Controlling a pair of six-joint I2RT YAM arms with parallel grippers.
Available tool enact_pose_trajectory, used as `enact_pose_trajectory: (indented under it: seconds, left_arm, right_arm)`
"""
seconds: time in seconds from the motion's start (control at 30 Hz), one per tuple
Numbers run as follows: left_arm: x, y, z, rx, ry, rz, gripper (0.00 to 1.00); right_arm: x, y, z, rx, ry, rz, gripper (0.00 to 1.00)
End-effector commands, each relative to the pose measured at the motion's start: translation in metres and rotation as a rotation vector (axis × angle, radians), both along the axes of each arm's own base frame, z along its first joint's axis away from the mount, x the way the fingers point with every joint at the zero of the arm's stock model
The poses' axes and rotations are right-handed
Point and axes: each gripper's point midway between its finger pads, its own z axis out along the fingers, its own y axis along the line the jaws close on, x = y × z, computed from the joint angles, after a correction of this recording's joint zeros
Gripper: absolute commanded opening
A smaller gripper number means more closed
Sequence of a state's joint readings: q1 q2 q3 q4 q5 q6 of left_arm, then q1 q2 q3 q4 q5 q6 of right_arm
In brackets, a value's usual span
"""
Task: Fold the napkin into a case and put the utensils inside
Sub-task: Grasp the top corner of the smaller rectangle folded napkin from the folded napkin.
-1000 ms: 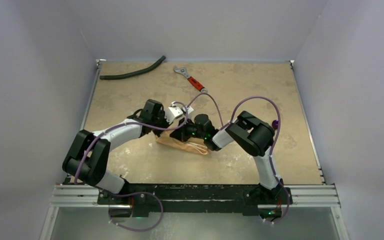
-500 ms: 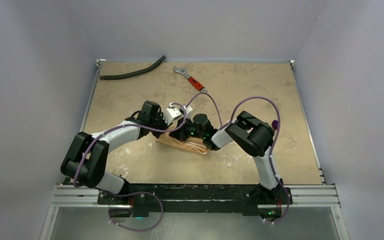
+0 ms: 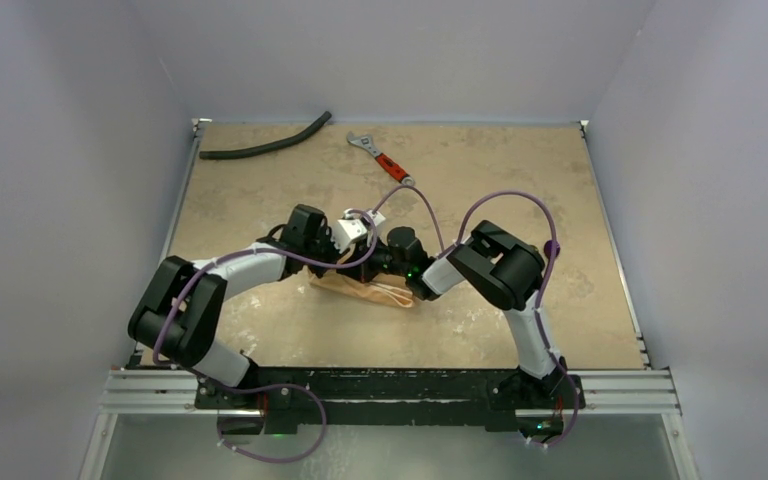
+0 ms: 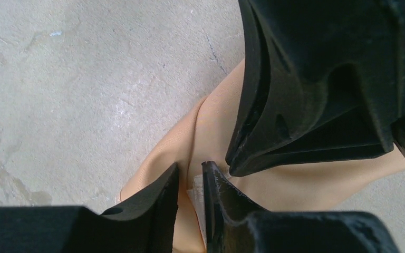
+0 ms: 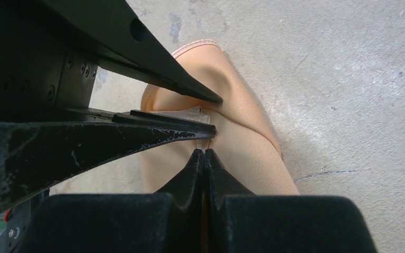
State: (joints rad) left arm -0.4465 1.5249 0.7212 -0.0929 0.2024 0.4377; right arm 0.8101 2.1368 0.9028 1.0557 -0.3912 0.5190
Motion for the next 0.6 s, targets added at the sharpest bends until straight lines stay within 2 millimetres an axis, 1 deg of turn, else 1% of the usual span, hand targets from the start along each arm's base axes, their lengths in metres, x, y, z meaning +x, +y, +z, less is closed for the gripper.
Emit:
enact_pose_trajectory:
  seconds: [0.0, 0.1, 0.2, 0.23, 0.27, 0.3, 0.33, 0.43, 0.57]
  left_arm:
    - [-0.002, -0.003, -0.006, 0.011, 0.002, -0.035, 0.25]
    - [-0.002, -0.005, -0.007, 0.011, 0.001, -0.039, 0.26]
    - [0.004, 0.0, -0.007, 0.047, -0.036, -0.023, 0.25]
    - [0.009, 0.004, -0.007, 0.067, -0.06, -0.003, 0.21]
    - [0.013, 0.009, -0.007, 0.084, -0.078, 0.019, 0.13]
    - [0.021, 0.01, -0.002, 0.086, -0.113, 0.042, 0.03]
    - [0.025, 0.01, 0.0, 0.087, -0.129, 0.053, 0.0]
    - [0.024, 0.006, 0.007, 0.063, -0.112, 0.052, 0.0]
    - [0.013, -0.008, 0.017, -0.002, -0.02, 0.036, 0.0]
  right_arm:
    - [-0.023, -0.007, -0.038, -0.096, 0.087, 0.061, 0.0]
    - [-0.024, -0.006, -0.04, -0.098, 0.092, 0.066, 0.0]
    - [-0.024, -0.007, -0.04, -0.097, 0.095, 0.063, 0.0]
    - [-0.025, -0.007, -0.04, -0.097, 0.096, 0.062, 0.0]
    - [-0.025, -0.007, -0.041, -0.098, 0.097, 0.063, 0.0]
    - [-0.025, -0.008, -0.04, -0.097, 0.097, 0.063, 0.0]
    - [-0.025, -0.008, -0.041, -0.098, 0.098, 0.062, 0.0]
    - [-0.023, -0.009, -0.041, -0.104, 0.103, 0.052, 0.0]
    - [-0.018, -0.009, -0.043, -0.127, 0.1, 0.035, 0.0]
